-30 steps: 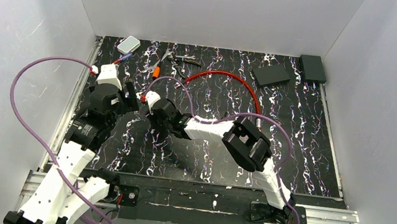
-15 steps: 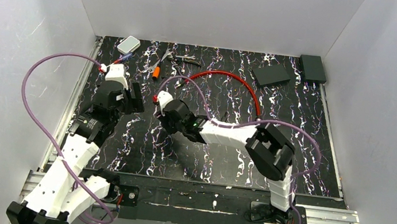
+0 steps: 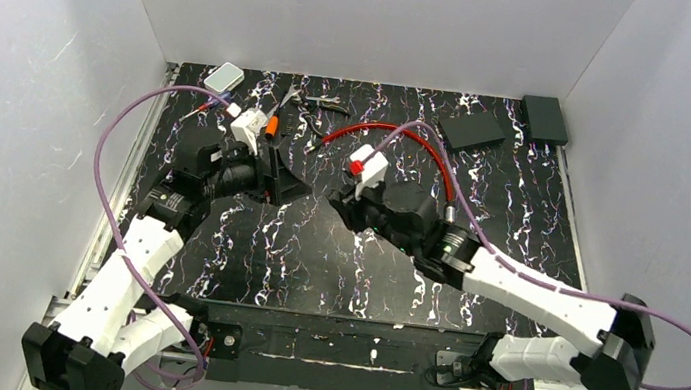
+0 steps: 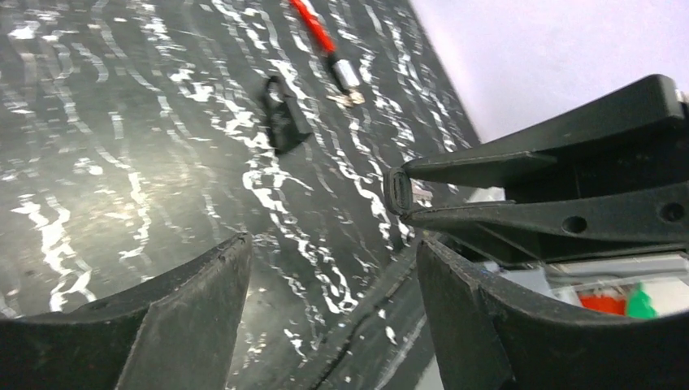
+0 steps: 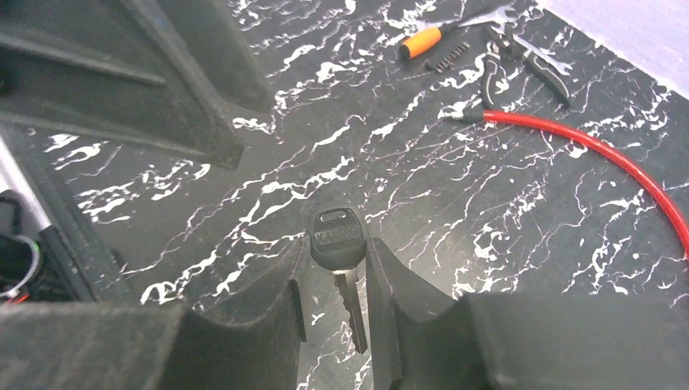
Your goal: Unlock with the key
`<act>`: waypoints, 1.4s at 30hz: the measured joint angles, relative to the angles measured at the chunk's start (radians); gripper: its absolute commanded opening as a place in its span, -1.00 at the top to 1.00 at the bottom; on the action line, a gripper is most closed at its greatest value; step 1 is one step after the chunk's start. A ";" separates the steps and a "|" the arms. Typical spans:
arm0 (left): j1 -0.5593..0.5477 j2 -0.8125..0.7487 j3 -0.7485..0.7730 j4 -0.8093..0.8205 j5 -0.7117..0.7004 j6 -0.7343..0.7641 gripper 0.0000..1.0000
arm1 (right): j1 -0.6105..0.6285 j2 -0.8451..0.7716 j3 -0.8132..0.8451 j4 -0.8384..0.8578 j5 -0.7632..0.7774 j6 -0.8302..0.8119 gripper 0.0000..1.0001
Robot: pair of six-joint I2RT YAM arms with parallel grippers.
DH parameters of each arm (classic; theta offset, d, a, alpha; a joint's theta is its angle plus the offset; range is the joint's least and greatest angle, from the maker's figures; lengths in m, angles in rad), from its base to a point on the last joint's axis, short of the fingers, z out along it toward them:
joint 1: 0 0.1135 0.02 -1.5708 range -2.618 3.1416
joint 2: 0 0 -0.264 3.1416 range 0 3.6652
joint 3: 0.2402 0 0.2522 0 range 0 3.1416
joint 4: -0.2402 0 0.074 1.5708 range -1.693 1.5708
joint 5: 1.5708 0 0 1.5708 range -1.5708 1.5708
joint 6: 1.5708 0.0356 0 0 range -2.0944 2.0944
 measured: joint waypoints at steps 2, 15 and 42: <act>0.000 0.015 0.005 0.020 0.078 -0.034 -0.36 | 0.000 -0.067 -0.040 0.002 -0.027 -0.012 0.75; -0.019 0.161 0.046 0.183 0.411 -0.230 -0.08 | 0.000 -0.262 -0.117 -0.027 -0.130 -0.079 0.75; -0.179 0.246 0.122 0.140 0.375 -0.325 0.35 | 0.000 -0.301 -0.128 -0.033 -0.174 -0.161 0.78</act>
